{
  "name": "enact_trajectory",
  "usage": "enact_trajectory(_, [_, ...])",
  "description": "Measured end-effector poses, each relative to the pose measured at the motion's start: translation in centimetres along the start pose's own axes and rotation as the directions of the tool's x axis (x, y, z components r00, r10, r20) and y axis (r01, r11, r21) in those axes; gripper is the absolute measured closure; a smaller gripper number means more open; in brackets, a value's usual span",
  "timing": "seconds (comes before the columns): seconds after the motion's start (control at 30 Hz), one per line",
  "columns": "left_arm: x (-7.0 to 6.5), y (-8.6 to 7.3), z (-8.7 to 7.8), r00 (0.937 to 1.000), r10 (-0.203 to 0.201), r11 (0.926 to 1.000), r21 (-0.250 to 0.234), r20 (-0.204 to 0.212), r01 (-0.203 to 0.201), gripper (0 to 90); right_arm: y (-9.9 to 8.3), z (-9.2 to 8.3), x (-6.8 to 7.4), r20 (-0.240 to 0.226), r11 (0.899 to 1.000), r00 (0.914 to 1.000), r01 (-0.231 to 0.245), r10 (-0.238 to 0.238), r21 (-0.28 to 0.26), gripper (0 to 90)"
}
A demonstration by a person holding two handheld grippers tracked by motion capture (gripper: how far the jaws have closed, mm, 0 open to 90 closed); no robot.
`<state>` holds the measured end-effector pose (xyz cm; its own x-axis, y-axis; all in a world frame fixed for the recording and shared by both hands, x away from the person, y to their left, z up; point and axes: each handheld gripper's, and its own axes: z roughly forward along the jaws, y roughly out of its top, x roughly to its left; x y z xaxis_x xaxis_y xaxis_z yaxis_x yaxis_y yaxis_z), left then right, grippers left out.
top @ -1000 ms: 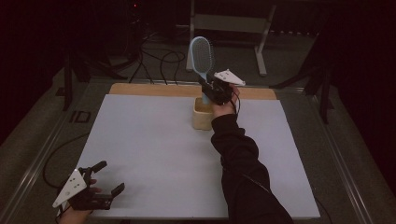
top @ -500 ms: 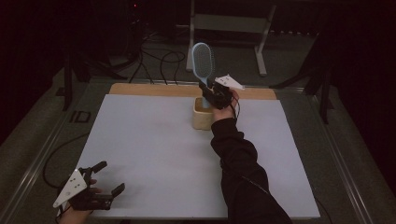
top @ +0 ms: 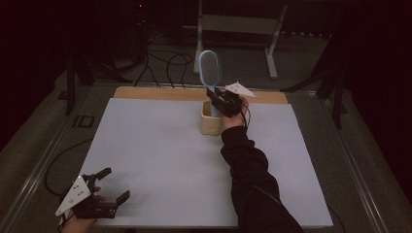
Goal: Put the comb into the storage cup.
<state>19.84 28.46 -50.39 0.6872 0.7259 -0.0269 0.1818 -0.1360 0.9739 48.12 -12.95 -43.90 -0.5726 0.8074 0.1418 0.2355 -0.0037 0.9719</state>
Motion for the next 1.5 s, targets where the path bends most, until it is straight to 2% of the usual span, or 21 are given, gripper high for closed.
enact_trajectory(0.07, [0.0, 0.0, 0.0, 1.0, -0.001, 1.0, 0.001, 0.0, 0.001, 0.0, -0.1, 0.0, 0.0, -0.001, 1.0, 0.9999, 0.012, -0.012, 0.002, 69.8])
enact_trajectory(0.13, [0.0, 0.0, 0.0, 1.0, -0.001, 1.0, 0.0, 0.001, 0.001, 0.0, -0.5, -0.1, -0.1, -0.021, 1.0, 0.9995, 0.025, -0.025, 0.005, 69.8])
enact_trajectory(0.4, [0.0, 0.0, 0.1, 1.0, 0.001, 1.0, 0.003, 0.0, -0.001, 0.0, -1.2, -0.4, -0.3, -0.031, 1.0, 0.9992, 0.023, -0.023, -0.008, 69.5])
enact_trajectory(0.83, [0.0, -0.1, 0.1, 1.0, 0.002, 1.0, 0.008, -0.001, -0.002, 0.0, -1.9, -0.5, 0.0, -0.008, 0.996, 0.9964, 0.084, -0.084, -0.008, 68.4])
enact_trajectory(0.87, [0.0, -0.1, 0.1, 1.0, 0.001, 1.0, 0.008, 0.0, -0.001, 0.0, -1.9, -0.5, 0.0, -0.01, 0.997, 0.9968, 0.08, -0.08, -0.008, 66.7])
enact_trajectory(0.9, [0.0, -0.1, 0.2, 1.0, 0.002, 1.0, 0.009, -0.001, -0.002, 0.0, -1.9, -0.5, 0.0, -0.009, 0.997, 0.9973, 0.072, -0.072, -0.01, 58.4])
enact_trajectory(0.93, [0.0, -0.1, 0.2, 1.0, 0.002, 1.0, 0.009, -0.001, -0.002, 0.0, -1.9, -0.5, 0.0, -0.009, 0.997, 0.9973, 0.072, -0.072, -0.01, 58.4])
enact_trajectory(0.97, [0.0, -0.1, 0.1, 1.0, 0.002, 1.0, 0.009, 0.0, -0.002, 0.0, -2.0, -0.7, 0.1, -0.007, 0.998, 0.9978, 0.066, -0.067, -0.016, 44.5])
enact_trajectory(1.0, [0.0, -0.1, 0.1, 1.0, 0.002, 1.0, 0.009, 0.0, -0.002, 0.0, -2.0, -0.8, 0.2, -0.013, 0.997, 0.9973, 0.072, -0.072, -0.028, 37.1])
enact_trajectory(1.07, [0.0, -0.1, 0.2, 1.0, 0.002, 1.0, 0.01, -0.002, -0.002, 0.0, -2.0, -0.9, 0.4, -0.038, 0.997, 0.9963, 0.077, -0.077, -0.013, 22.7])
enact_trajectory(1.13, [-0.1, -0.1, 0.2, 1.0, 0.002, 1.0, 0.009, -0.001, -0.002, 0.0, -2.1, -1.1, 0.7, -0.059, 0.994, 0.9926, 0.107, -0.106, 0.004, 12.6])
enact_trajectory(1.23, [-0.1, -0.1, 0.2, 1.0, 0.003, 0.9999, 0.01, -0.001, -0.003, 0.0, -2.1, -1.1, 0.8, -0.089, 0.991, 0.9877, 0.131, -0.128, 0.024, 10.2])
enact_trajectory(1.33, [-0.1, -0.1, 0.2, 1.0, 0.004, 0.9999, 0.01, -0.002, -0.004, 0.0, -2.0, -1.1, 0.7, -0.077, 0.991, 0.9891, 0.129, -0.126, 0.033, 10.0])
enact_trajectory(1.5, [-0.1, -0.1, 0.2, 1.0, 0.004, 0.9999, 0.01, -0.002, -0.004, 0.0, -1.8, -1.4, 0.4, -0.082, 0.993, 0.9907, 0.112, -0.109, 0.027, 9.5])
